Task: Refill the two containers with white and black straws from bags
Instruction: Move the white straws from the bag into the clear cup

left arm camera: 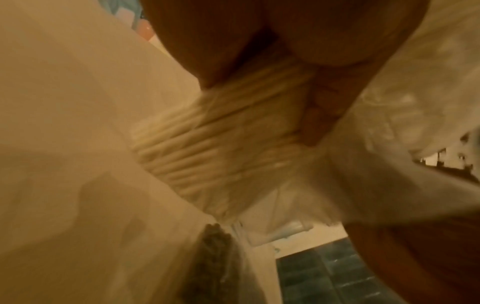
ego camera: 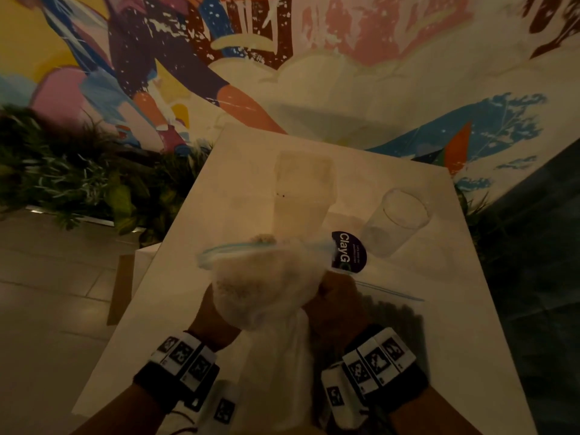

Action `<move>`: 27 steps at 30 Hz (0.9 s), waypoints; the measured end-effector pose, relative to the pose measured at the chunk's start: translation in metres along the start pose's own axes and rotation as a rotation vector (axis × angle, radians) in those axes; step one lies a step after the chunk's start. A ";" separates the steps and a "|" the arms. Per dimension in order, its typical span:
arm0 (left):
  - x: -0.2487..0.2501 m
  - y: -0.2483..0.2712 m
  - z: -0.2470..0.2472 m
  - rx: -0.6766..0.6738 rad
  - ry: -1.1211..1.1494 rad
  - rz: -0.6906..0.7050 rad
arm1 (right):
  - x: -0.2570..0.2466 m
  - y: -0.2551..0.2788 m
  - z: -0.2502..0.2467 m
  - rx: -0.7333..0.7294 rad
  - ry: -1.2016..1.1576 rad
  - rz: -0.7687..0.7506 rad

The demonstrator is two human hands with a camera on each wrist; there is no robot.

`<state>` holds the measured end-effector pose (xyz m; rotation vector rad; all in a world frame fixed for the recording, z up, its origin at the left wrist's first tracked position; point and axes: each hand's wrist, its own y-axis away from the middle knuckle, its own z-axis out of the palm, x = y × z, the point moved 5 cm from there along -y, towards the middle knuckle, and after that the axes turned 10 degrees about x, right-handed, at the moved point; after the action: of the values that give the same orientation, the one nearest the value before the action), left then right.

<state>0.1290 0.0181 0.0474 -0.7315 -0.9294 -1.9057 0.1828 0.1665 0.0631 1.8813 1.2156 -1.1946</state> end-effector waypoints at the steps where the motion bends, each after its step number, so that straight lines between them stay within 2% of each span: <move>1: 0.001 -0.009 -0.007 0.041 0.010 0.057 | -0.008 -0.003 -0.005 0.088 -0.030 -0.069; 2: -0.002 -0.014 -0.019 0.126 0.056 0.093 | -0.015 -0.004 -0.009 0.165 -0.065 -0.075; 4: -0.008 -0.031 -0.049 0.350 -0.318 0.231 | -0.012 -0.005 -0.009 0.227 0.035 -0.132; 5: -0.011 -0.034 -0.050 0.295 -0.431 0.276 | -0.007 -0.005 -0.003 0.189 0.186 -0.142; 6: -0.025 -0.037 -0.061 0.283 -0.361 0.154 | 0.005 -0.005 0.006 0.114 0.373 -0.116; 7: -0.035 -0.037 -0.073 0.423 -0.480 0.096 | 0.022 -0.003 0.016 0.005 0.536 -0.080; 8: -0.034 -0.033 -0.077 0.536 -0.631 0.094 | 0.037 -0.001 0.024 -0.135 0.662 -0.014; 9: -0.031 -0.029 -0.071 0.535 -0.751 0.135 | 0.046 0.000 0.029 -0.243 0.753 0.026; 10: -0.031 -0.028 -0.066 0.476 -0.815 0.174 | 0.051 -0.001 0.028 -0.298 0.801 0.065; 11: -0.028 -0.026 -0.060 0.467 -0.862 0.195 | 0.054 -0.004 0.024 -0.263 0.757 0.099; 13: -0.025 -0.026 -0.058 0.458 -0.835 0.210 | 0.038 -0.012 0.001 0.023 0.432 0.161; 14: -0.026 -0.026 -0.059 0.417 -0.802 0.223 | 0.024 -0.015 -0.013 0.184 0.175 0.161; 15: -0.024 -0.022 -0.057 0.416 -0.813 0.236 | 0.010 -0.017 -0.023 0.270 -0.096 0.158; 16: -0.027 -0.023 -0.060 0.427 -0.824 0.244 | -0.003 -0.020 -0.027 0.251 -0.305 0.165; 17: -0.029 -0.020 -0.062 0.430 -0.814 0.193 | -0.013 -0.022 -0.023 0.162 -0.404 0.184; 18: -0.032 -0.020 -0.064 0.439 -0.811 0.160 | -0.016 -0.024 -0.013 0.049 -0.374 0.209; 21: -0.034 -0.021 -0.057 0.147 -0.837 0.091 | -0.005 -0.023 0.019 -0.192 -0.135 0.188; 22: -0.027 -0.019 -0.056 0.061 -0.883 0.146 | 0.002 -0.023 0.025 -0.215 -0.106 0.190; 24: -0.013 -0.013 -0.056 -0.186 -0.973 0.125 | 0.012 -0.024 0.028 -0.204 -0.096 0.229; 25: -0.007 -0.012 -0.059 -0.209 -1.024 0.081 | 0.015 -0.026 0.027 -0.193 -0.091 0.231; 27: 0.012 -0.010 -0.064 -0.199 -1.034 0.093 | 0.020 -0.026 0.028 -0.184 -0.066 0.227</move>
<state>0.1074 -0.0364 0.0183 -1.9289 -1.2616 -1.4900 0.1525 0.1619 0.0330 1.7748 1.0101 -0.9807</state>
